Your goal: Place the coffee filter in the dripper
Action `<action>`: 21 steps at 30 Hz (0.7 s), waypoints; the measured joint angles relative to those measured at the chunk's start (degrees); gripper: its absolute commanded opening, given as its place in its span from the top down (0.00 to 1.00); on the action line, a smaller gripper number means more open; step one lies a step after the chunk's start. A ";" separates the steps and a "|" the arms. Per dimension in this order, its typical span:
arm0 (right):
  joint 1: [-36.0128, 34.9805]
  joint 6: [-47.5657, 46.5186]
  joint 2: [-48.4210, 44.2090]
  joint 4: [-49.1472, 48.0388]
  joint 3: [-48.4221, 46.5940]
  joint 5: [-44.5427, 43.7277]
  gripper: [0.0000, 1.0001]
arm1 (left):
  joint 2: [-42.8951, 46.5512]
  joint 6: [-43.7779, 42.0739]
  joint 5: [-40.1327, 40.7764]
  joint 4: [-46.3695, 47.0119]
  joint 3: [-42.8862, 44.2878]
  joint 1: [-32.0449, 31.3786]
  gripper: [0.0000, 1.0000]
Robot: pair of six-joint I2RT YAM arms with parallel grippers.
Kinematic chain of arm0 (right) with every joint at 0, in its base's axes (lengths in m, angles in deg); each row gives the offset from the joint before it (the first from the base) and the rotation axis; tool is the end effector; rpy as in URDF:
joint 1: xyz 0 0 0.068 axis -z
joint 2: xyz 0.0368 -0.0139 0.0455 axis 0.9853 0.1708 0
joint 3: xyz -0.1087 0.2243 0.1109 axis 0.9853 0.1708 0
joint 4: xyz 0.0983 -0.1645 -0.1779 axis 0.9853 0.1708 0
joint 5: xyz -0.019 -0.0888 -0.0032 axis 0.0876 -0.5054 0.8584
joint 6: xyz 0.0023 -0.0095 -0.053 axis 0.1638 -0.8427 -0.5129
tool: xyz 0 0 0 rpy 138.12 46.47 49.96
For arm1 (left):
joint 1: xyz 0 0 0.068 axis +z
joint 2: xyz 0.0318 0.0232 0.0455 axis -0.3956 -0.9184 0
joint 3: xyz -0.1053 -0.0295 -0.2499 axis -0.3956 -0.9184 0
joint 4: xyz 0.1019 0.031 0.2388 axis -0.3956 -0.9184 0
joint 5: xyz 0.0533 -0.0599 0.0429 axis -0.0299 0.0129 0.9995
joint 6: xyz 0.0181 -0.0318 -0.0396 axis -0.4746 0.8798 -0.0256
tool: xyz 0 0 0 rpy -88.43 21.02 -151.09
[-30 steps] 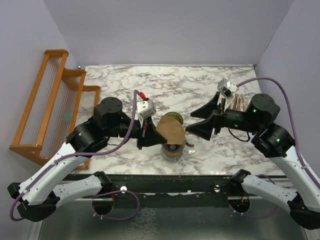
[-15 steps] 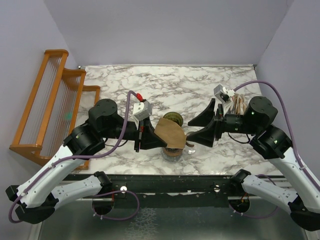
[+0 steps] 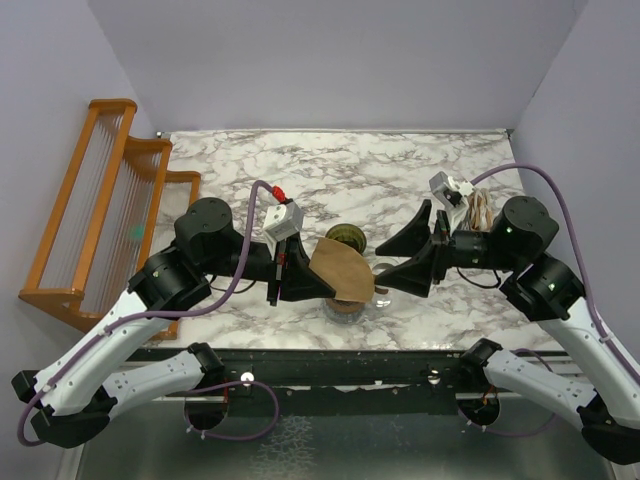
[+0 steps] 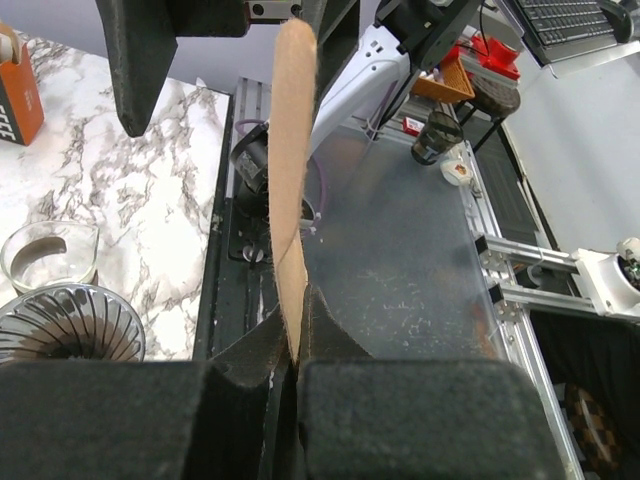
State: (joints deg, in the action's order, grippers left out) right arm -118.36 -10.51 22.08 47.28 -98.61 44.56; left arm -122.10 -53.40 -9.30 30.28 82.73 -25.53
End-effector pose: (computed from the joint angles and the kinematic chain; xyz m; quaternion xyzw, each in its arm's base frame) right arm 0.1047 0.1146 0.4360 -0.3642 0.6141 0.5599 0.4204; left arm 0.0889 -0.1416 0.4390 0.4463 0.5858 -0.5822 0.3445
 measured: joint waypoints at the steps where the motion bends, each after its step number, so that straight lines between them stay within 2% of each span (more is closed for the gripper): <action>1: 0.00 0.13 0.00 -0.07 0.15 0.02 0.27 | 0.00 0.20 -0.26 0.37 -0.13 0.00 1.00; 21: 0.00 1.49 0.02 -3.26 2.03 1.95 0.27 | 0.85 1.68 -3.63 4.28 -1.68 0.00 1.00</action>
State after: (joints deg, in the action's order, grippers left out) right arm -118.36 -9.02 22.10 44.02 -96.58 46.50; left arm -121.25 -51.72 -12.93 34.56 81.05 -25.53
